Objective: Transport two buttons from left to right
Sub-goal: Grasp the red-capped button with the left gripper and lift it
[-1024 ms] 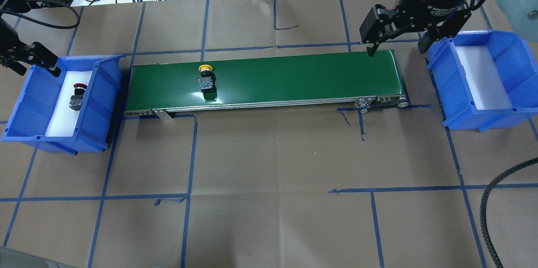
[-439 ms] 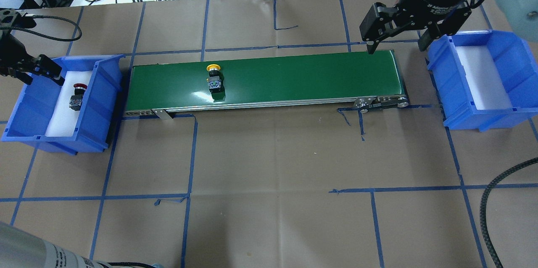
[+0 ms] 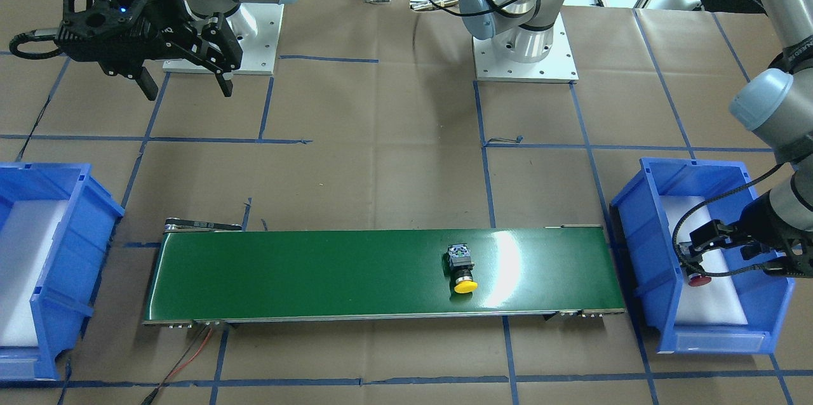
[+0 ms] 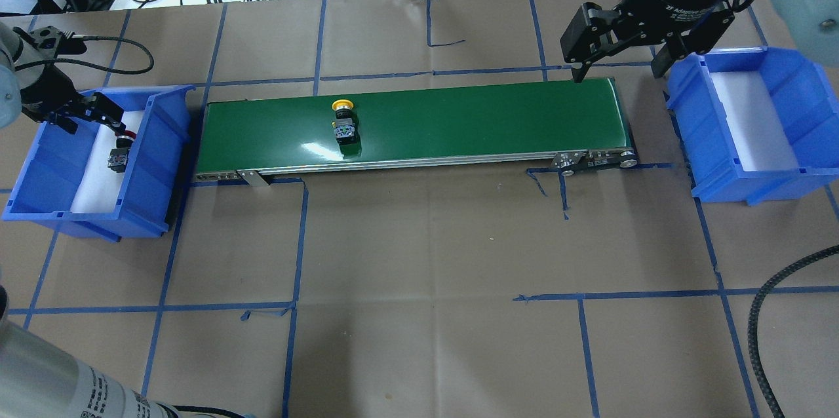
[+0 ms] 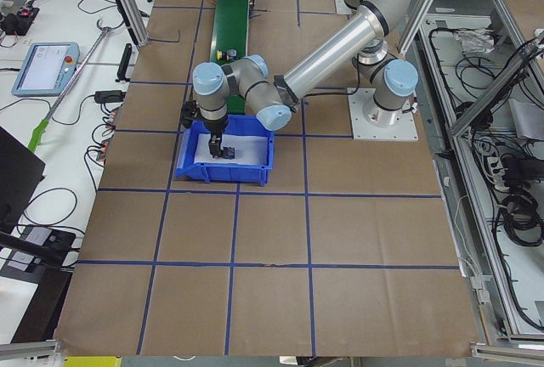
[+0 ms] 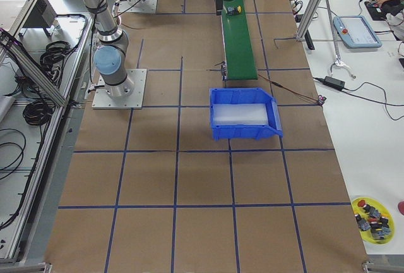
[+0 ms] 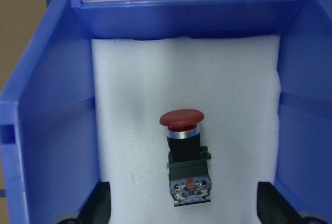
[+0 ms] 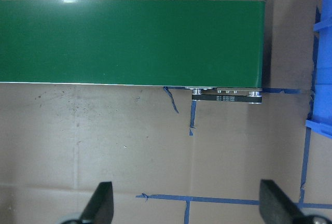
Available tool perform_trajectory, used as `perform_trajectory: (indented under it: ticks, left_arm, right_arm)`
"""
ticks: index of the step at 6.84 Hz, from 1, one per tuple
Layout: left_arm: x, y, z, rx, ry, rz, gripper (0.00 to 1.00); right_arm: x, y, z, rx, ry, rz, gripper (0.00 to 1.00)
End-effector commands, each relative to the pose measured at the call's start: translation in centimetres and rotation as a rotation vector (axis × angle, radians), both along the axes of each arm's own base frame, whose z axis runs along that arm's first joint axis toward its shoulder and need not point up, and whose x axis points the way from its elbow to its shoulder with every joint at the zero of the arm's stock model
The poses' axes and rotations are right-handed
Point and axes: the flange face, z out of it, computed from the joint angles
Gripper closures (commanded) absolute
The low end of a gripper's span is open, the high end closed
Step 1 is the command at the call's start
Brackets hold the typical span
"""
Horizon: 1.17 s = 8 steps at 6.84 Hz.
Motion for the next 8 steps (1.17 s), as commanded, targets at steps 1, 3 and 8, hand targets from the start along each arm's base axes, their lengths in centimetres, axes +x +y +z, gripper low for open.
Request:
perform_trajectory:
  ticks: [1, 3, 8]
  left_arm:
    - [0.0, -1.0, -2.9, -0.007, 0.003, -0.004, 0.0]
    - [0.1, -1.3, -4.9, -0.003, 0.006, -0.01, 0.0]
    - [0.2, -1.1, -5.2, 0.013, 0.014, -0.001, 0.34]
  right_arm:
    - [0.0, 0.0, -0.1, 0.001, 0.0, 0.001, 0.0]
    - [0.0, 0.0, 0.0, 0.001, 0.0, 0.001, 0.0]
    - [0.0, 0.0, 0.0, 0.0, 0.0, 0.001, 0.0]
